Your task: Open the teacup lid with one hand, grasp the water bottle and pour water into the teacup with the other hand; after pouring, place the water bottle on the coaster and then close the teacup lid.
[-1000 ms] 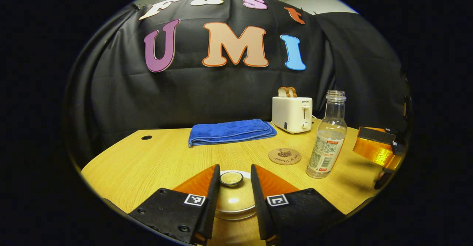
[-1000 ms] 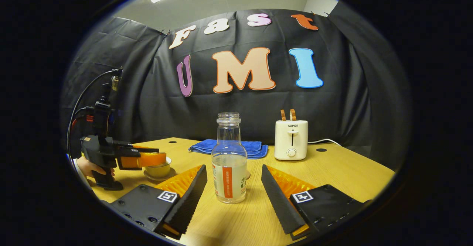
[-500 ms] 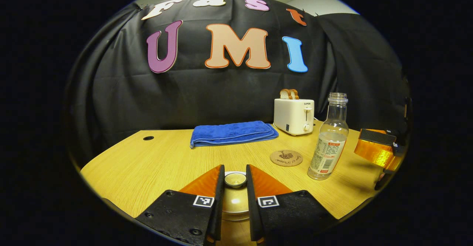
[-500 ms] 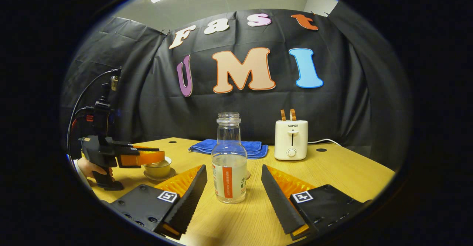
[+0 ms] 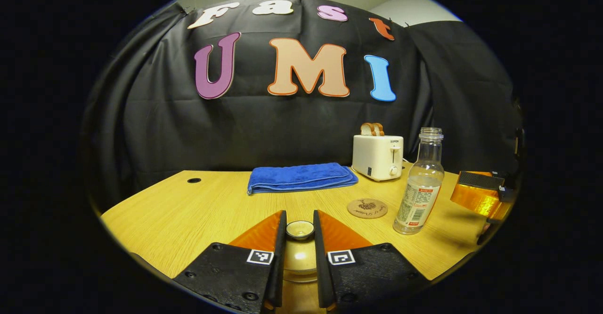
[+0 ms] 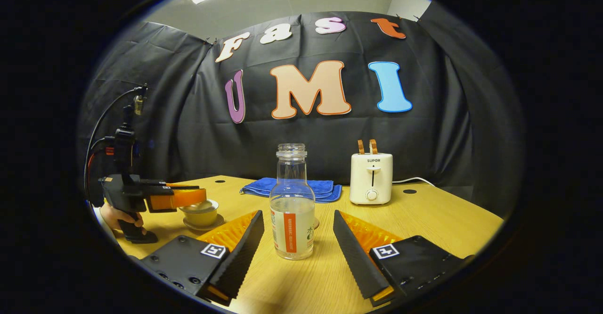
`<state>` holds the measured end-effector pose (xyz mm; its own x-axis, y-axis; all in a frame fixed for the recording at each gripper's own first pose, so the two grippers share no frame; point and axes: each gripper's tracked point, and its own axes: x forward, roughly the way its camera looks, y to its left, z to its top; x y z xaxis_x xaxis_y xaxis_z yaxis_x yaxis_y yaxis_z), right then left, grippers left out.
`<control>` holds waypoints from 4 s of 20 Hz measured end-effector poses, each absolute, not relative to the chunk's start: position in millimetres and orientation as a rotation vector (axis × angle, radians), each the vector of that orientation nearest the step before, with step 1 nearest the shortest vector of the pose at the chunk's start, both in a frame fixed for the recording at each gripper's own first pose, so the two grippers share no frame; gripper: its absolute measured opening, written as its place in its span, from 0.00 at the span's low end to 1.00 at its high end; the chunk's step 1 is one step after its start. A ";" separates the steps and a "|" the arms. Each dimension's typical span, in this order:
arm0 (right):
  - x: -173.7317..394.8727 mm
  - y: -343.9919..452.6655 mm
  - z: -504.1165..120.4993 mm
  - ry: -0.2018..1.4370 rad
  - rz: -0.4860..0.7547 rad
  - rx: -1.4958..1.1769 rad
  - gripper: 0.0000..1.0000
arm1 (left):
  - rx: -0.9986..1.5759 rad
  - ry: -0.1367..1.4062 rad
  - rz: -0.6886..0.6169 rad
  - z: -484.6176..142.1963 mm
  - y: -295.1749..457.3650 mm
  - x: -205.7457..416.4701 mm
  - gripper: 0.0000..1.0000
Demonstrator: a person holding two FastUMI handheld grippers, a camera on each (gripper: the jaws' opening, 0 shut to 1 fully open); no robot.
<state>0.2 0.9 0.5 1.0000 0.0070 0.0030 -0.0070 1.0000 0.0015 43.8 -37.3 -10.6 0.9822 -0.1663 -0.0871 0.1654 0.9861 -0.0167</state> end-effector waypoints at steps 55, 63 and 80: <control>73.9 36.3 -25.5 0.205 -0.087 -0.602 0.80 | -0.002 0.004 0.070 -1.1 98.7 7.8 0.27; 83.0 62.3 -12.6 0.157 -0.084 -0.931 0.80 | -0.004 0.002 0.071 -2.0 98.7 8.3 0.28; 95.0 99.3 -38.5 0.139 -0.019 -1.398 0.81 | -0.004 0.004 0.079 -1.8 100.9 9.0 0.27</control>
<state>95.0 99.3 -38.5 0.9917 -0.0950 -0.0863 -0.0689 0.1736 -0.9824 9.0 100.9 -1.8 0.9969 0.0787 -0.0038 -0.0787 0.9969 -0.0042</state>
